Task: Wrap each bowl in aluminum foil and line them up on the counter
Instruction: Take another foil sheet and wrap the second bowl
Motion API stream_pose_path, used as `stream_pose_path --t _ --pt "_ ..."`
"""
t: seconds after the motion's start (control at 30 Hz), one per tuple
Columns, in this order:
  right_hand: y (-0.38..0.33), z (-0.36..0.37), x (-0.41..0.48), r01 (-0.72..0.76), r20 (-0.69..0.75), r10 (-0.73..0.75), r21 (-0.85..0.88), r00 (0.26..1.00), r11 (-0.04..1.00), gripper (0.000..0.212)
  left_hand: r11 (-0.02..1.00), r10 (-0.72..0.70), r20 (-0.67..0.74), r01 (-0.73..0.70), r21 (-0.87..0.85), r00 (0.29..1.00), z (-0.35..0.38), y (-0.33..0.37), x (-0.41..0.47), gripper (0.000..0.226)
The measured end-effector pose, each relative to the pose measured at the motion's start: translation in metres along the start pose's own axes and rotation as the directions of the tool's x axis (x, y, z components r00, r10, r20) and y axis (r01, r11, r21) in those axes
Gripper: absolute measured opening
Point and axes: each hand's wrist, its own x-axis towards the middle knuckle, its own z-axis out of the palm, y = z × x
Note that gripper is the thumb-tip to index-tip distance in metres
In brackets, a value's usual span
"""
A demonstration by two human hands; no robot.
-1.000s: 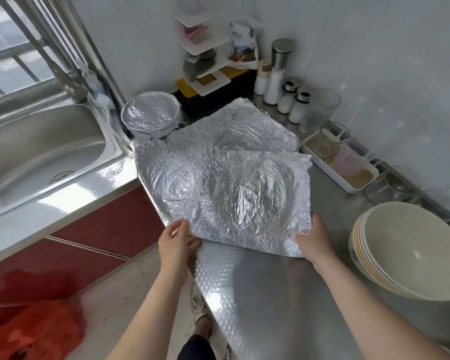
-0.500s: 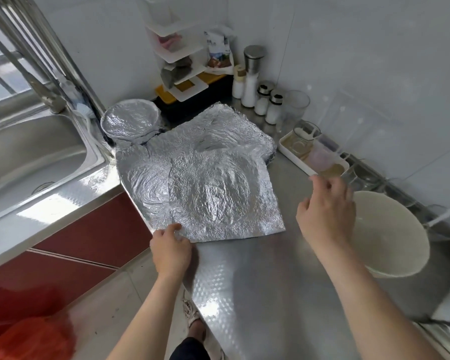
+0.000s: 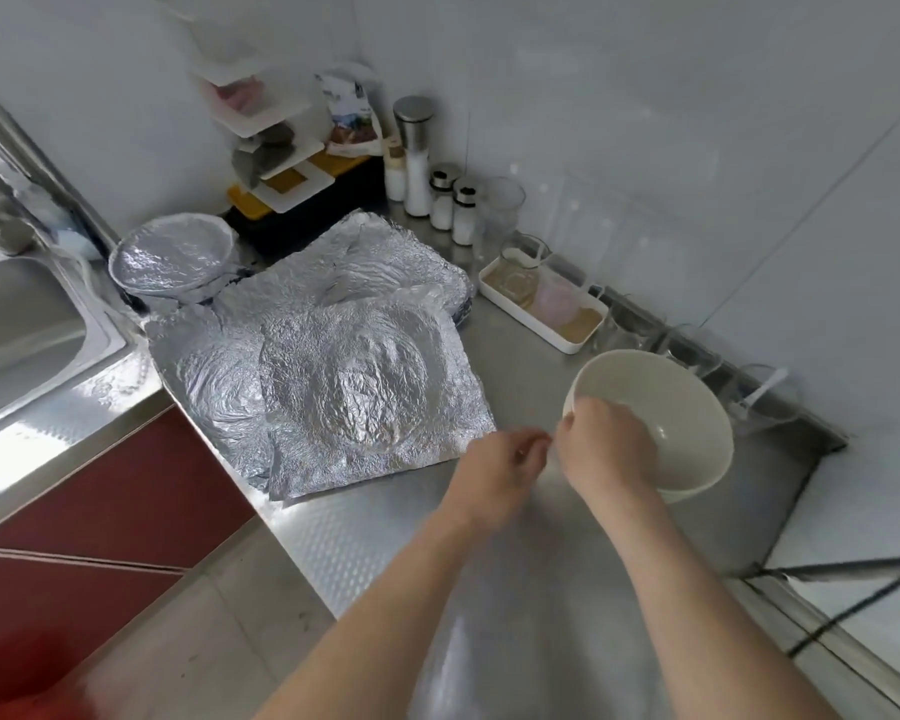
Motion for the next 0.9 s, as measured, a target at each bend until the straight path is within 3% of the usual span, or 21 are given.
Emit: stream_pose_path --t 0.07,0.13,0.23,0.33,0.43,0.57,0.67,0.73,0.8,0.83,0.9 --pt "0.003 -0.003 -0.002 -0.013 -0.047 0.013 0.011 0.999 1.000 0.026 0.948 -0.079 0.046 0.090 -0.305 0.996 0.010 0.021 0.008 0.025" --pt "0.008 -0.006 -0.007 -0.003 -0.112 0.005 0.014 0.994 1.000 0.023 0.811 -0.189 0.093 0.209 -0.546 0.978 0.012 0.031 0.014 0.024" --pt "0.014 -0.011 -0.017 0.071 -0.316 -0.046 0.068 0.948 0.995 0.017 0.788 -0.249 0.113 0.269 -0.554 0.962 0.004 0.039 0.015 0.032" --pt "0.013 -0.014 -0.024 0.177 -0.536 -0.092 0.110 0.839 0.978 0.006 0.703 -0.250 0.201 0.320 -0.636 0.947 -0.011 0.052 0.012 0.044" --pt "0.004 -0.018 -0.030 0.341 -0.606 -0.225 0.081 0.763 0.937 0.015 0.676 -0.197 0.238 0.308 -0.670 0.951 -0.030 0.062 0.010 0.040" --pt "-0.013 -0.015 -0.031 0.606 -0.624 -0.447 0.054 0.641 0.793 0.017 0.525 -0.276 0.083 0.223 -0.822 0.958 -0.061 0.057 0.008 0.013" --pt "-0.032 -0.010 -0.027 0.726 -0.657 -0.507 0.090 0.558 0.682 0.010 0.472 -0.434 -0.133 0.099 -0.876 0.891 -0.083 0.032 0.003 0.026" --pt "-0.042 -0.003 -0.024 0.719 -0.667 -0.442 0.205 0.599 0.665 0.022 0.442 -0.509 -0.225 0.028 -0.896 0.831 -0.095 0.013 -0.002 0.035" --pt "-0.053 0.010 -0.018 0.642 -0.635 -0.311 0.393 0.707 0.659 0.037 0.427 -0.570 -0.279 -0.012 -0.904 0.773 -0.109 -0.010 -0.009 0.039" --pt "-0.055 0.019 -0.014 0.565 -0.575 -0.237 0.498 0.783 0.658 0.044 0.428 -0.597 -0.291 -0.010 -0.904 0.747 -0.113 -0.020 -0.012 0.040" --pt "-0.056 0.045 0.000 0.286 -0.284 -0.127 0.636 0.950 0.717 0.057 0.424 -0.646 -0.292 0.013 -0.906 0.706 -0.120 -0.039 -0.019 0.039"
